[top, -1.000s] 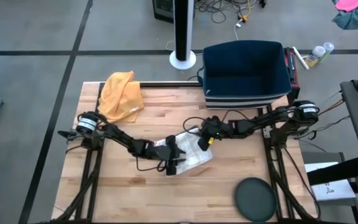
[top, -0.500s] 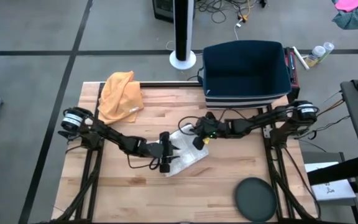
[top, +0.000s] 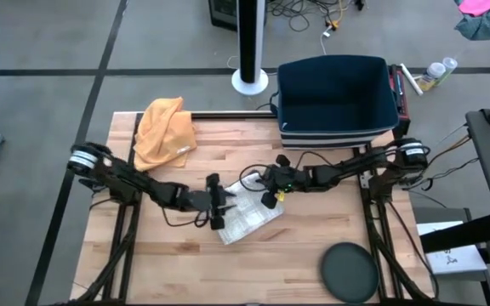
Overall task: Fold kitchen towel into neat rectangle
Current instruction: Stack the white patterned towel on top of the gray towel
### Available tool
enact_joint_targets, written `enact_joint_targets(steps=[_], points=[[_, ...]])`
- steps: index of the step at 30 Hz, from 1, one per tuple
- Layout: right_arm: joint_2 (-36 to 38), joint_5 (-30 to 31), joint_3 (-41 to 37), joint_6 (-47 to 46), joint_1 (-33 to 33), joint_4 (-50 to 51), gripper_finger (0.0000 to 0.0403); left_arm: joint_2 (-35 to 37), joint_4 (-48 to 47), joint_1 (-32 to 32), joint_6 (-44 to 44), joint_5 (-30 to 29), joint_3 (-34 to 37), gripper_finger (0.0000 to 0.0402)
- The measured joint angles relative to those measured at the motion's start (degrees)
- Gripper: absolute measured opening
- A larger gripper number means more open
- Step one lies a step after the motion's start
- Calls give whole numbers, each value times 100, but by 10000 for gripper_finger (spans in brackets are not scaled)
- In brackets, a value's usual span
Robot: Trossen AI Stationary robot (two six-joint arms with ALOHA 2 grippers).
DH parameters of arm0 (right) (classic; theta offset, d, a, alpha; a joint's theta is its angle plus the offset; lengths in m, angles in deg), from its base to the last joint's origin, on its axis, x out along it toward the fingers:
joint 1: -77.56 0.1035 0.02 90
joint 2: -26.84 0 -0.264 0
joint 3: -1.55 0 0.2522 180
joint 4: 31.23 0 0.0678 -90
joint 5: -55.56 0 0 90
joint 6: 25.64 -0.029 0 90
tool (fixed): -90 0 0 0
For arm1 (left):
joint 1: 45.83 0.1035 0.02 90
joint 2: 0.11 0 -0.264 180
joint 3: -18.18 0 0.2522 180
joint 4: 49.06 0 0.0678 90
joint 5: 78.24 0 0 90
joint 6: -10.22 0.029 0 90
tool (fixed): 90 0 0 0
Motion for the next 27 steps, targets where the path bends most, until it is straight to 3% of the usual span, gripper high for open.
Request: enact_joint_targets(steps=[4,8,14,21,27], points=[[25,-4,-2,329,0,-6,13,660,137,346,228,-464,453,152],[-147,6,-5,580,-2,-88,13,746,760,1115,278,-148,950,152],[-191,22,4,741,-2,-87,13,-69,1789,1952,540,663,1074,152],[-239,18,0,1125,50,-75,13,-1408,1816,2177,917,1769,232,152],[-246,282,-7,919,-5,7,13,-1956,1834,2309,835,2369,-140,152]])
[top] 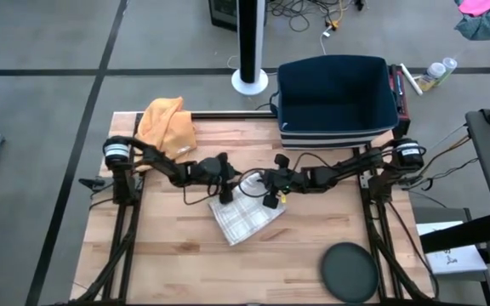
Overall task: Fold kitchen towel into neat rectangle
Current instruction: Stack the white patterned towel on top of the gray towel
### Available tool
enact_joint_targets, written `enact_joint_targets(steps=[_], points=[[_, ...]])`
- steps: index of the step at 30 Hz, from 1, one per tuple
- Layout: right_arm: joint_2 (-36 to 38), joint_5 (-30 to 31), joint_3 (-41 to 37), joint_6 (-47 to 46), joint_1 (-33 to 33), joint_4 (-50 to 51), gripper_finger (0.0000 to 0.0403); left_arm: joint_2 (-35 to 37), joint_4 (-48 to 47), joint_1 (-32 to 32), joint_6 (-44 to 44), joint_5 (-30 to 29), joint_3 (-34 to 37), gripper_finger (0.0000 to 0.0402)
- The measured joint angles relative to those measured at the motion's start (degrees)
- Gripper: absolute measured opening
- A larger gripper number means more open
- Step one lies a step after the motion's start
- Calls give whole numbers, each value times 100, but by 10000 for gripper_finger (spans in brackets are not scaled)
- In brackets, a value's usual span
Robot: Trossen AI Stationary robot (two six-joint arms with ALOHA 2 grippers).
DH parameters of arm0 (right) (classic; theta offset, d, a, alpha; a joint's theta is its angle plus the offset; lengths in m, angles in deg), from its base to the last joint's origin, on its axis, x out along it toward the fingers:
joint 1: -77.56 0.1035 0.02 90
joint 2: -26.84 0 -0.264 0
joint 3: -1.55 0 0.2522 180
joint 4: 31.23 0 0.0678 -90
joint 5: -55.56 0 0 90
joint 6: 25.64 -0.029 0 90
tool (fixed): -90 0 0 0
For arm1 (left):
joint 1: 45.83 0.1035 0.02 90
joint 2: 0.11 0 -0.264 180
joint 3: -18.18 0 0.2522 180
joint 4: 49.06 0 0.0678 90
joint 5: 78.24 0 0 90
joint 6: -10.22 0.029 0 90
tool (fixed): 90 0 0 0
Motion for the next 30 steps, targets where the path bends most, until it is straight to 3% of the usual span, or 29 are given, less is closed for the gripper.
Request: enact_joint_targets(steps=[8,19,24,30], points=[[0,24,0,173,-42,-12,13,32,-106,2,60,306,-22,152],[4,-140,7,-1492,-24,448,20,76,-173,28,-123,-9,-13,152],[166,-374,31,-2040,-24,828,70,355,-411,28,-154,-237,15,152],[764,-438,306,-2046,72,1465,152,1289,-1002,15,-28,-397,13,152]])
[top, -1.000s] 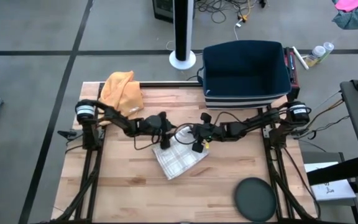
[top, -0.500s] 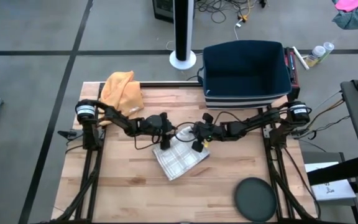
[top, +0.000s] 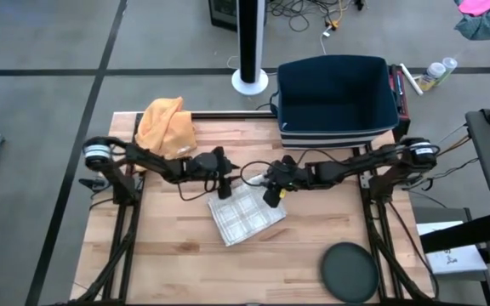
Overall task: Fold kitchen towel into neat rectangle
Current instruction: Stack the white patterned towel on top of the gray towel
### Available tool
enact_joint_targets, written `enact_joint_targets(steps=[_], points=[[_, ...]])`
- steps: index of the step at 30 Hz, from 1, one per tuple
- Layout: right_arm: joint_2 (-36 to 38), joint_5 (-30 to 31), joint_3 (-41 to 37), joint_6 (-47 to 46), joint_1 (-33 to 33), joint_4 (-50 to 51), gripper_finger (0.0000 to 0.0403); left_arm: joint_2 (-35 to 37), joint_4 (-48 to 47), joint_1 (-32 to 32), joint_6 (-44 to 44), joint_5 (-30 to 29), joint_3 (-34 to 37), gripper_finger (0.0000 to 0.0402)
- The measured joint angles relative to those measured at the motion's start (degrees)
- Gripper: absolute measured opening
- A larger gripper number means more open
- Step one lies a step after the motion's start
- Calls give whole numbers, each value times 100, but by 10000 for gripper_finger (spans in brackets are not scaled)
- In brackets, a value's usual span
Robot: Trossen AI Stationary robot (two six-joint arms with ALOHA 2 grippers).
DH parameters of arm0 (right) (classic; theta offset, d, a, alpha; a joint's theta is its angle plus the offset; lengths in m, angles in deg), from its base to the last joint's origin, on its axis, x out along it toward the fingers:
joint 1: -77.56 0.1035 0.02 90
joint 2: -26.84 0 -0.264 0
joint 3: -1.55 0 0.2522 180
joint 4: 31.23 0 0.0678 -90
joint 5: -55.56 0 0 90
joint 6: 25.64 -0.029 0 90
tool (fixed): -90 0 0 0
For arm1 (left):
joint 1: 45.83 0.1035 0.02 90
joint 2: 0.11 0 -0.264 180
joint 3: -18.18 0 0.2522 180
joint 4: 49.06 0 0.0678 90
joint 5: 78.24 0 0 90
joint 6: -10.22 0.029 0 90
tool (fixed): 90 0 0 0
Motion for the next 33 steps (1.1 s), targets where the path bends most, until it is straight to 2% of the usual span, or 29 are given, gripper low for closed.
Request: enact_joint_targets(steps=[5,9,15,21,24,28,33], points=[[233,11,-36,39,233,450,196,754,-204,-284,-86,-2,47,152],[270,9,-152,11,666,515,214,913,-155,-774,-434,-19,82,152],[72,432,-412,-569,1192,523,222,325,-13,-1475,-791,-532,-166,152],[-834,512,-447,-657,1394,-412,212,-565,-7,-1536,-1144,-595,-477,152],[-1096,551,-336,-641,1395,-539,209,-884,-126,-1514,-1182,-597,-622,152],[-925,477,-316,-531,1395,-343,210,-872,-731,-1513,-1097,-595,-808,152],[-92,417,-340,-13,1395,181,220,-477,-1653,-1654,-611,-507,-934,152]])
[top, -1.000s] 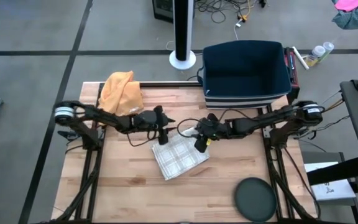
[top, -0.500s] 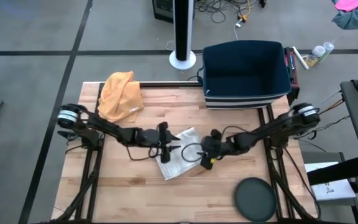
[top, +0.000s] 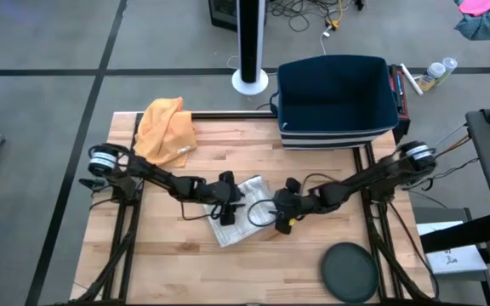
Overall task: Fold kitchen towel into neat rectangle
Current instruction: Stack the white patterned towel on top of the gray towel
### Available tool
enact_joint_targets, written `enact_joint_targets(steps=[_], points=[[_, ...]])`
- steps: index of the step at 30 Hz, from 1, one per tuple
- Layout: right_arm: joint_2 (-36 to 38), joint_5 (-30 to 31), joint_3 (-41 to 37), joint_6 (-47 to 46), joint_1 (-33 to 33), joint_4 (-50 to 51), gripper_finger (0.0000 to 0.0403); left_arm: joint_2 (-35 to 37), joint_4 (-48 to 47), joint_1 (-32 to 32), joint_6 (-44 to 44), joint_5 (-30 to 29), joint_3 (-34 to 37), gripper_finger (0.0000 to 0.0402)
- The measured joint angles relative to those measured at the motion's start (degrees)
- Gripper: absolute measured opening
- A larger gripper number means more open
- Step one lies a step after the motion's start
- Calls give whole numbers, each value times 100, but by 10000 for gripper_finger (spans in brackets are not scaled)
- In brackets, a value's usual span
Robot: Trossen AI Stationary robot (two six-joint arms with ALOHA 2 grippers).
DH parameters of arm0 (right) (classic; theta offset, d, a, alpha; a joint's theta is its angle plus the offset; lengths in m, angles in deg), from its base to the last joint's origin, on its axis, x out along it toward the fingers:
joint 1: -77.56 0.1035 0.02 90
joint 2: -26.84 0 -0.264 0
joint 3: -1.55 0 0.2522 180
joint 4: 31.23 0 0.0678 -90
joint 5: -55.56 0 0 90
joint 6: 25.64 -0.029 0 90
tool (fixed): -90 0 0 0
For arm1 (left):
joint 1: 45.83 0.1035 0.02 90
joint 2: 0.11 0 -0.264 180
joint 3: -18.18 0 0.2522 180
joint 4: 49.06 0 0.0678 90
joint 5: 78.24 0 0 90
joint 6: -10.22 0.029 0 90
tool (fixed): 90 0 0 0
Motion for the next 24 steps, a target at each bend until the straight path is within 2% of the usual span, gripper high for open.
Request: enact_joint_targets(steps=[5,8,10,17,21,24], points=[[557,-73,-21,1454,-167,-474,222,266,-281,-84,321,32,-162,152],[501,-929,-56,2088,-604,-1004,212,289,-328,-115,332,24,-291,152],[337,-1507,-109,2273,-951,-1265,204,274,-330,-164,329,26,-386,152],[-761,-2274,-153,2653,-1873,-2392,191,-239,-360,-376,144,28,-555,152],[-1446,-2432,-159,2534,-2085,-2795,191,-506,-294,-463,-112,0,-561,152],[-1566,-2428,-163,2424,-2114,-2981,198,-640,-270,-542,-165,-87,-567,152]])
